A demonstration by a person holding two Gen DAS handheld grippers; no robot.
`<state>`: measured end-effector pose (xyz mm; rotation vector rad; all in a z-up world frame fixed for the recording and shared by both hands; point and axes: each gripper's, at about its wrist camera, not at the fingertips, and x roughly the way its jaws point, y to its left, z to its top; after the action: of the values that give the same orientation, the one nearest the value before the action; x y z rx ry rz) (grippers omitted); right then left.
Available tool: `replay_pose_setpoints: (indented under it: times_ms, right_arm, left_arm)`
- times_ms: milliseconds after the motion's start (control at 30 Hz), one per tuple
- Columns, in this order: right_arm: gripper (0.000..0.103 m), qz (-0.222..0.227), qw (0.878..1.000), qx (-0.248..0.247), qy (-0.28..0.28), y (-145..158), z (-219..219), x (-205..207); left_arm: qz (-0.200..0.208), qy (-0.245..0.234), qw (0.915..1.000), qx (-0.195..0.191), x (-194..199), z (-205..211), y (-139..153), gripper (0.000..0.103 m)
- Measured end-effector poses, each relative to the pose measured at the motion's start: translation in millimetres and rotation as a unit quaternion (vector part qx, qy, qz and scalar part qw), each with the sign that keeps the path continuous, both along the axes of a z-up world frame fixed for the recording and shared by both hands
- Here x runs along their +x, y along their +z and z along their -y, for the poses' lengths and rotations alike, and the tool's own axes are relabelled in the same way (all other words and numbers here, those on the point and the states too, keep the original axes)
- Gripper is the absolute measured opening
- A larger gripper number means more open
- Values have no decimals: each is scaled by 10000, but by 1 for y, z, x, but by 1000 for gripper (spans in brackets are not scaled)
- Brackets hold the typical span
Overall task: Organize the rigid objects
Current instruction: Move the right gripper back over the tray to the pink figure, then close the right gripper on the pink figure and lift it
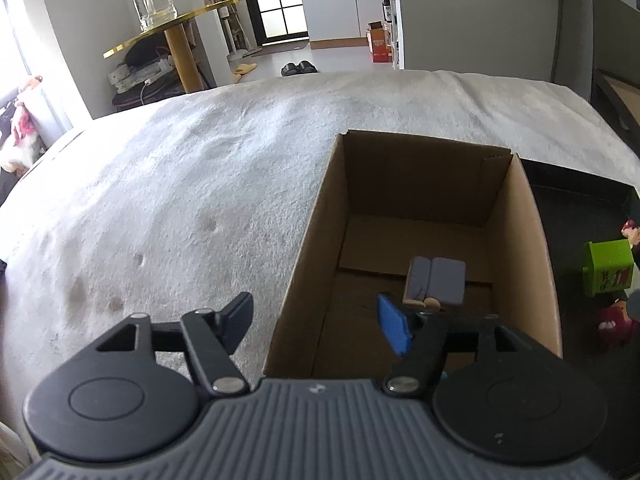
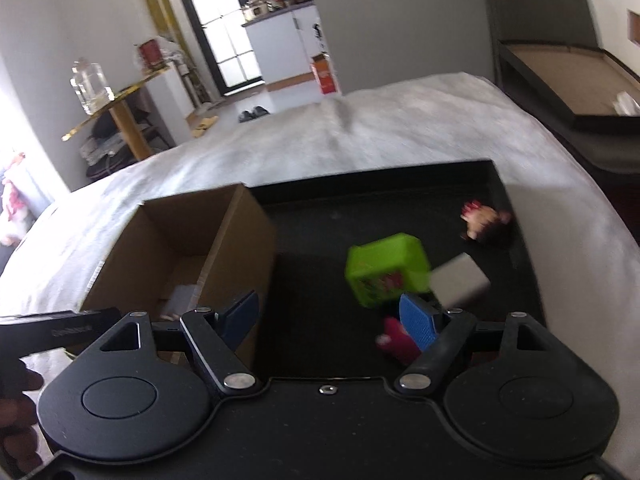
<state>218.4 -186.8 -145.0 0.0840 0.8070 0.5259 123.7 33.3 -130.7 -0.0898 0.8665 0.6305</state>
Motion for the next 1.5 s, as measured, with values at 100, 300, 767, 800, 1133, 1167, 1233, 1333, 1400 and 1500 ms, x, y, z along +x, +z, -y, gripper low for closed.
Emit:
replay_pose_setpoints:
  times_ms: [100, 300, 767, 800, 1133, 1167, 1233, 1333, 1400, 1500]
  right_arm:
    - [77, -81, 9999, -60, -91, -7, 8, 3]
    - [88, -205, 9995, -62, -241, -18, 18, 9]
    - [103, -340, 9986, -400, -98, -40, 11, 29]
    - [103, -332, 9986, -414, -83, -40, 11, 29]
    - [103, -282, 9973, -659, 148, -49, 1, 32]
    - [103, -266, 9974, -655, 155, -50, 2, 32]
    - [101, -251, 9975, -634, 158, -50, 3, 32]
    - [77, -250, 9972, -677, 186, -51, 3, 32]
    - [60, -295, 9969, -664, 290, -52, 2, 33]
    - [59, -297, 9972, -593, 334, -49, 3, 30]
  left_arm:
    - [-47, -21, 10000, 39, 3, 3, 0, 73]
    - [-136, -175, 9997, 115, 9, 12, -1, 76]
    - [-304, -63, 9990, 312, 13, 19, -1, 77]
    - [-321, -11, 9989, 333, 13, 18, -1, 77]
    - [-425, -2, 9984, 380, 16, 19, -3, 77]
    - [-427, 7, 9984, 381, 16, 19, -4, 78]
    - [-442, 18, 9983, 373, 15, 19, -4, 78]
    - [-444, 8, 9984, 355, 15, 19, -5, 78]
    - [-432, 2, 9984, 368, 15, 19, -4, 78]
    - [-417, 32, 9986, 331, 13, 18, -4, 78]
